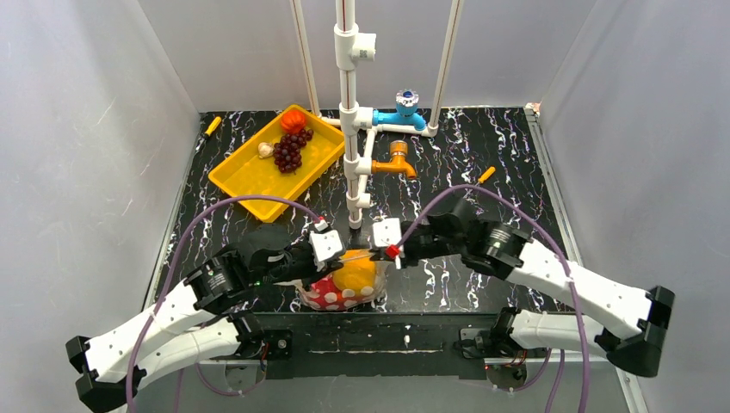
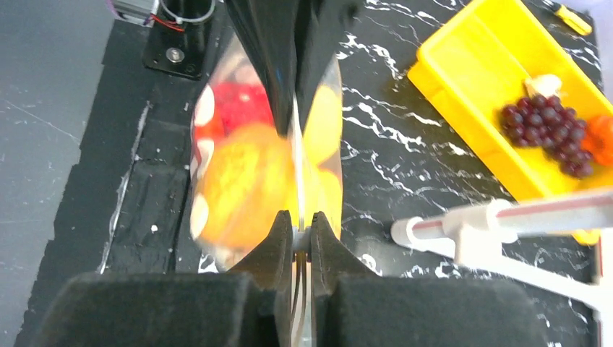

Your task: Place the food in the zip-top bag and seal the zipper

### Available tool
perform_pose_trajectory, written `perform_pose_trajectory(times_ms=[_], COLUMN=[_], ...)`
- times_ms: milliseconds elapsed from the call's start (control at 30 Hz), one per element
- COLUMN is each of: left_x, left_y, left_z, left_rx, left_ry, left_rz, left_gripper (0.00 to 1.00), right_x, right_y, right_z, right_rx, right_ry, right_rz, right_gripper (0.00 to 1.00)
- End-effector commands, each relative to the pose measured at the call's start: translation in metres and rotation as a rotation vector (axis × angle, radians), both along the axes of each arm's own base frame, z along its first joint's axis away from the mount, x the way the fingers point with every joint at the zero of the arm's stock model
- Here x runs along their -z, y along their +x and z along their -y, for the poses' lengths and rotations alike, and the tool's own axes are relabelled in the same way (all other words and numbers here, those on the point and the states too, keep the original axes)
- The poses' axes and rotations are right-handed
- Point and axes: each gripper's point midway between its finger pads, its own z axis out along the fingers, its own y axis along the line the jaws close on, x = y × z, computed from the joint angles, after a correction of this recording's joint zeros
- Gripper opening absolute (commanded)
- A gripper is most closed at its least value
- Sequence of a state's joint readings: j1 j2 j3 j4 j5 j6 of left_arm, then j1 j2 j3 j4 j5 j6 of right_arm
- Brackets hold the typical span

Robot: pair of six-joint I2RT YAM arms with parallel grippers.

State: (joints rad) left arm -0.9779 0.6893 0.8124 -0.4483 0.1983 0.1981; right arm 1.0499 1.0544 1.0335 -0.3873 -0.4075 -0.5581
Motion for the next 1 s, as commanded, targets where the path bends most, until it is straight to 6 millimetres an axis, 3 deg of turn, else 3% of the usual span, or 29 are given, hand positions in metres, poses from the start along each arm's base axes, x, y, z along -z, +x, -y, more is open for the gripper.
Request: perform_pose_trajectory(times_ms=[0, 100, 233, 400, 467, 500, 633, 767, 967], left_x=[0.002, 0.001, -0.003, -0.009, -0.012, -0.013, -0.015, -0.014, -0.013], left_y=[0.011, 0.008, 0.006, 0.001, -0.005, -0.007, -0.014, -0.017, -0.016], left_z=[-0.034, -0.040, -0.035, -0.022, -0.013, -0.010, -0.003, 0.000, 0.004], left_rx=[-0.127, -0.127, -0.106, -0.077, -0.038, -0.022, 0.026, 0.056, 0.064], left_ry=[0.055, 0.056, 0.036, -0.005, -0.044, -0.061, -0.094, -0.081, -0.060], left_rz=[0.050, 0.053, 0.045, -0.004, -0.026, -0.033, -0.047, -0.053, -0.072], left_gripper=[0.00, 0.00, 0.00, 0.00, 0.00, 0.00, 0.00, 0.00, 0.00], right_x=[0.022, 0.022, 0.020, -0.006, -0.015, -0.016, -0.012, -0.022, -0.025], right_y=[0.015, 0.009, -0.004, 0.002, 0.005, 0.006, 0.008, 0.005, 0.002], right_z=[0.061, 0.075, 0.070, 0.053, 0.048, 0.046, 0.038, 0.024, -0.002], right_rx=[0.116, 0.122, 0.090, 0.142, 0.174, 0.188, 0.192, 0.148, 0.139], right_ry=[-0.098, -0.083, -0.058, 0.066, 0.126, 0.142, 0.155, 0.209, 0.172], right_rz=[0.012, 0.007, -0.072, -0.141, -0.169, -0.179, -0.227, -0.281, -0.288], right_gripper=[0.01, 0.01, 0.01, 0.61, 0.77, 0.80, 0.86, 0.87, 0.73])
